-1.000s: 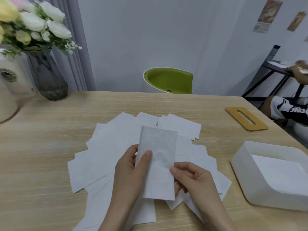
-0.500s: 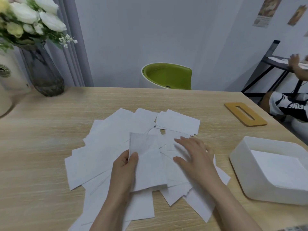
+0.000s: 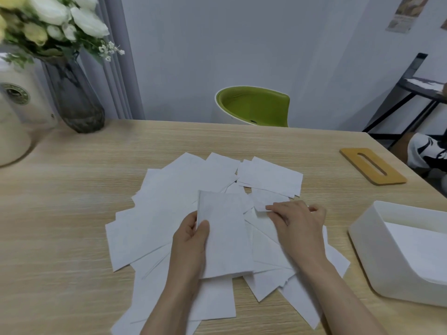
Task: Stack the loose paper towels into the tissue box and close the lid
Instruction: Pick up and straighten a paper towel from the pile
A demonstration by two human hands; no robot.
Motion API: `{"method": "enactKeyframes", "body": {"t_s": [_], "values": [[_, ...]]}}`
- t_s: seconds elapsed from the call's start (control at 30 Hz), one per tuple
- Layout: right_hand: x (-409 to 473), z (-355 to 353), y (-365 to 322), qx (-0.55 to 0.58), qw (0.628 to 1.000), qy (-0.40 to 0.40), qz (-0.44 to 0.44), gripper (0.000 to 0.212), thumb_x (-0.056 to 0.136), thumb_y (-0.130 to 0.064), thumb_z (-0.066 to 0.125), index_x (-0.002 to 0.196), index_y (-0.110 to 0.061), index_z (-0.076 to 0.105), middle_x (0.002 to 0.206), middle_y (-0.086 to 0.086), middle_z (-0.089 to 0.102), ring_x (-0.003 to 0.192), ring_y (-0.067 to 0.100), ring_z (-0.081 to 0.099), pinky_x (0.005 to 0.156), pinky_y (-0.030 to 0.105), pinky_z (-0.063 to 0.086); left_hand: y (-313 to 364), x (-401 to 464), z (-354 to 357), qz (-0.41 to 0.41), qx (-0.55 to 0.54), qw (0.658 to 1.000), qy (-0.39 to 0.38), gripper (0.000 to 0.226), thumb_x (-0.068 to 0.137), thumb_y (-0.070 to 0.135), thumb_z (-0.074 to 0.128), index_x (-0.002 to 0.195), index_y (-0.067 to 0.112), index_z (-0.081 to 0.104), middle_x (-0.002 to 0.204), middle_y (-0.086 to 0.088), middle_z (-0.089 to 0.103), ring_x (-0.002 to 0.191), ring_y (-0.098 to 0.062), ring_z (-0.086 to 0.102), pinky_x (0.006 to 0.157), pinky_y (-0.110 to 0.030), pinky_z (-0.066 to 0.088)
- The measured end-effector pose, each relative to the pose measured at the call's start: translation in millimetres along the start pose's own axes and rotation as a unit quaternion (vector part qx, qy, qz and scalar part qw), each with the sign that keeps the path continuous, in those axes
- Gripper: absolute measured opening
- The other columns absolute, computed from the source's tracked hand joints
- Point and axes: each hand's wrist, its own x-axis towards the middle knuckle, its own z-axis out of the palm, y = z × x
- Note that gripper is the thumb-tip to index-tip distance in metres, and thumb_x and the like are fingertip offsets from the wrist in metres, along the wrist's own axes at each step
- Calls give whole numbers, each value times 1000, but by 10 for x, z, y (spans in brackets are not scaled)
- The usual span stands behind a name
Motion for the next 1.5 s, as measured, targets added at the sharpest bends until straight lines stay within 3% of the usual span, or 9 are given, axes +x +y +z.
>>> {"method": "enactKeyframes", "body": {"t_s": [0.27, 0.5, 0.67, 0.77, 0.87, 1.03, 1.13, 1.23, 1.5], "values": [[-438, -359, 16, 54, 998, 16, -39, 19, 80, -14, 75, 87, -32, 75, 93, -23, 67, 96, 0, 54, 89, 31, 20, -13, -9, 7, 3, 0, 1000, 1, 25, 99, 10, 47, 103, 24, 68, 94, 6, 76, 85, -14, 72, 71, -32, 51], [-790, -520, 107, 119, 992, -34, 9, 25, 76, -53, 49, 82, -44, 71, 96, -32, 65, 106, -13, 48, 98, 20, 13, -33, -2, 12, 6, -3, 1000, 1, 24, 99, 10, 48, 101, 23, 68, 94, 3, 76, 85, -17, 72, 71, -34, 51], [-671, -542, 96, 131, 984, -56, 109, 43, 69, -79, 53, 96, -48, 64, 108, -38, 57, 114, -12, 43, 92, 17, 15, -21, -17, 17, 6, -8, 1000, -2, 23, 99, 10, 48, 102, 21, 68, 92, 3, 76, 81, -14, 72, 66, -29, 51], [-552, -520, 120, 34, 984, -73, 161, 56, 75, -59, 66, 124, -34, 55, 120, -18, 53, 119, 10, 44, 94, 31, 24, -14, -28, 16, 4, -16, 1000, -3, 23, 99, 10, 48, 104, 20, 67, 92, 3, 76, 82, -15, 73, 65, -28, 51], [-489, -479, 125, 60, 970, -111, 206, 67, 72, -48, 74, 130, -25, 51, 108, -11, 52, 110, 15, 47, 97, 42, 38, -7, -39, 15, 4, -22, 1000, -10, 22, 99, 9, 48, 103, 20, 67, 93, 3, 76, 83, -15, 73, 65, -27, 51], [-447, -428, 111, 104, 958, -113, 243, 65, 69, -44, 76, 127, -25, 53, 99, -14, 53, 100, 11, 53, 85, 35, 45, -13, -36, -5, 8, -27, 1000, -14, 21, 99, 10, 50, 104, 21, 67, 93, 2, 76, 83, -16, 73, 65, -27, 53], [-411, -421, 121, 135, 946, -125, 268, 52, 69, -43, 75, 115, -32, 56, 101, -12, 63, 95, 10, 59, 72, 32, 45, -15, -40, -17, 12, -37, 999, -20, 21, 98, 10, 50, 104, 20, 67, 94, 1, 76, 83, -16, 73, 59, -21, 54], [-383, -434, 125, 142, 952, -106, 248, 26, 70, -38, 74, 92, -35, 60, 85, -13, 64, 77, 9, 58, 62, 31, 44, -17, -42, -17, 14, -46, 998, -28, 21, 98, 10, 51, 104, 21, 68, 96, 0, 76, 85, -17, 73, 61, -23, 54], [-354, -509, 152, 191, 944, -41, 266, 10, 78, -31, 69, 69, -28, 65, 61, -15, 59, 63, 14, 56, 62, 35, 46, -21, -43, -15, -16, -77, 995, -61, 24, 98, 8, 48, 112, 17, 66, 104, -3, 75, 94, -21, 72, 75, -34, 55]]}}
